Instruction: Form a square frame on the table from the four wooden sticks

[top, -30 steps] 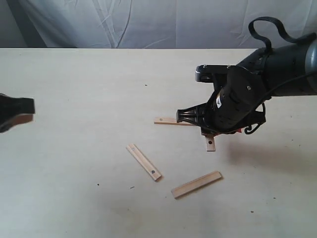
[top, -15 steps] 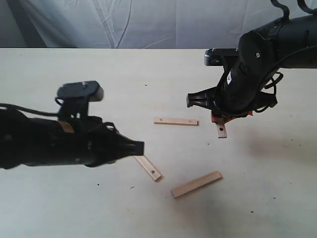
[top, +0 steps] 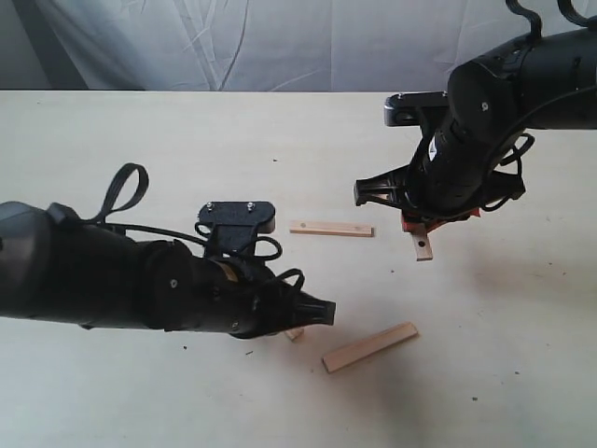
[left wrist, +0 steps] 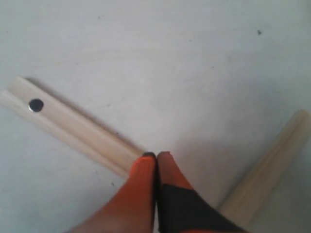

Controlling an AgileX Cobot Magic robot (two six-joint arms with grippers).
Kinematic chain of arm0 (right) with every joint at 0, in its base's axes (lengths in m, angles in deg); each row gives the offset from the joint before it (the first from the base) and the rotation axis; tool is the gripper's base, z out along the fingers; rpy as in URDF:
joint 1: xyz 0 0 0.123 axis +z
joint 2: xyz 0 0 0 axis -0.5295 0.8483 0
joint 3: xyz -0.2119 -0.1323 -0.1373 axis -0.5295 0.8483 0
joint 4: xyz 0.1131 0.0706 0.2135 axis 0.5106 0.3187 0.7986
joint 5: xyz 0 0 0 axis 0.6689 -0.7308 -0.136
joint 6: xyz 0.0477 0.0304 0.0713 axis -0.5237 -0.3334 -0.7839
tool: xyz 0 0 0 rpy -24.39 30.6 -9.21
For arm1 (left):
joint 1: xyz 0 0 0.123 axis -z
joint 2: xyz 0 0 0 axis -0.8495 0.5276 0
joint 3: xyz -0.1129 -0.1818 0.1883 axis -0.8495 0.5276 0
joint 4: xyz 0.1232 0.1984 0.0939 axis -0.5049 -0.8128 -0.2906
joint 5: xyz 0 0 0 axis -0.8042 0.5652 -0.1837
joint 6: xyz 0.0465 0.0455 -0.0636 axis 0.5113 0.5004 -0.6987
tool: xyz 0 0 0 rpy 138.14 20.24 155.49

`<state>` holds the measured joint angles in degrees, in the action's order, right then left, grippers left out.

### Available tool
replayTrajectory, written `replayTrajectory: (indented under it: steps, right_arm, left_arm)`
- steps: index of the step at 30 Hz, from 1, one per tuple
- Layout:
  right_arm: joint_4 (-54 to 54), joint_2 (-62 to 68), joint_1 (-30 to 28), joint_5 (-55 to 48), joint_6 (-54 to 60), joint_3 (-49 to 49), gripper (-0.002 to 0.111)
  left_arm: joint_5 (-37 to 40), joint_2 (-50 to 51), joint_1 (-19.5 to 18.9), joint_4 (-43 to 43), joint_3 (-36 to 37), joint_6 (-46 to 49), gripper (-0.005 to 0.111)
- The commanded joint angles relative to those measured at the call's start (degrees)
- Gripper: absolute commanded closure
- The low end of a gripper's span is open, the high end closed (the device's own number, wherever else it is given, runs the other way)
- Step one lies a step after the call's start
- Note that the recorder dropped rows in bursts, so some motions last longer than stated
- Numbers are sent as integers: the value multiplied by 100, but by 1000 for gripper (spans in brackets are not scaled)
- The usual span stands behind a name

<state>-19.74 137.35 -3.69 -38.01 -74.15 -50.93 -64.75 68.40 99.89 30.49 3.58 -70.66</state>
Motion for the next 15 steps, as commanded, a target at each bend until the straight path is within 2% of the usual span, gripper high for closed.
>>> replayTrajectory:
  steps: [1, 7, 15]
  right_arm:
    - [-82, -17, -31, 22, 43, -31, 108]
    - [-82, -17, -31, 45, 43, -31, 108]
    - [-82, -17, -31, 23, 43, -31, 108]
  left_arm:
    - [2, 261, 42, 6, -22, -8, 107]
    - [526, 261, 42, -579, -22, 12, 107]
    - [700, 238, 42, -1205, -22, -17, 107]
